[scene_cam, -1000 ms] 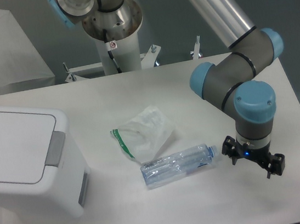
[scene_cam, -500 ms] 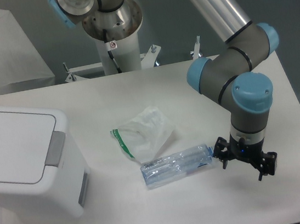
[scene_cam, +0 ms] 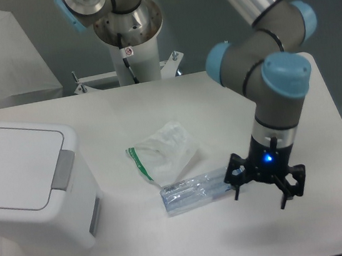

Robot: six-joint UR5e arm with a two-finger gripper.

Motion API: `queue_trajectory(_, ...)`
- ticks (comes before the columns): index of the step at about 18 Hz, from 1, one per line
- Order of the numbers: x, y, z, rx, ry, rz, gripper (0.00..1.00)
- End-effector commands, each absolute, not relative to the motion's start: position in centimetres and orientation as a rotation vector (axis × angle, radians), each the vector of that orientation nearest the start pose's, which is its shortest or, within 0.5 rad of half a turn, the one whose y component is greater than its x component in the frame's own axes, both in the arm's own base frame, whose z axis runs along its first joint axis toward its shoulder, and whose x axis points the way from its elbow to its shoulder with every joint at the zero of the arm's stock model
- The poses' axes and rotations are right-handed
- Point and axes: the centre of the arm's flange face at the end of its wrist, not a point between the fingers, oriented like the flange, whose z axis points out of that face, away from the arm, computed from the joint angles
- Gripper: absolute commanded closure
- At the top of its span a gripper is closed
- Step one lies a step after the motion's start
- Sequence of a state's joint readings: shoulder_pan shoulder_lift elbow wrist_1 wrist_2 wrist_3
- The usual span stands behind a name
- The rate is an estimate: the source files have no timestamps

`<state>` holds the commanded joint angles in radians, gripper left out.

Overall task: Open the trash can
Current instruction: 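Raise the open gripper and move it toward the white trash can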

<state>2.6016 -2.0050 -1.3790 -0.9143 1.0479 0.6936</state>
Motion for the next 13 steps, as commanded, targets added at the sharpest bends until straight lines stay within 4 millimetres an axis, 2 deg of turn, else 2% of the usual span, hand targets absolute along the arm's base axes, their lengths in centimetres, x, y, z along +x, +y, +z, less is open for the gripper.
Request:
queue_trajectory(7,-45.3,52.7,45.3,-2.383,-0.337,-0.134,0.0)
queue_trajectory(11,-43.7,52.9,45.0,-2.35,-0.332,-0.22,0.0)
queue_trajectory(13,-43.0,52.5,45.2,-2.344,-0.402,-0.255,0.0)
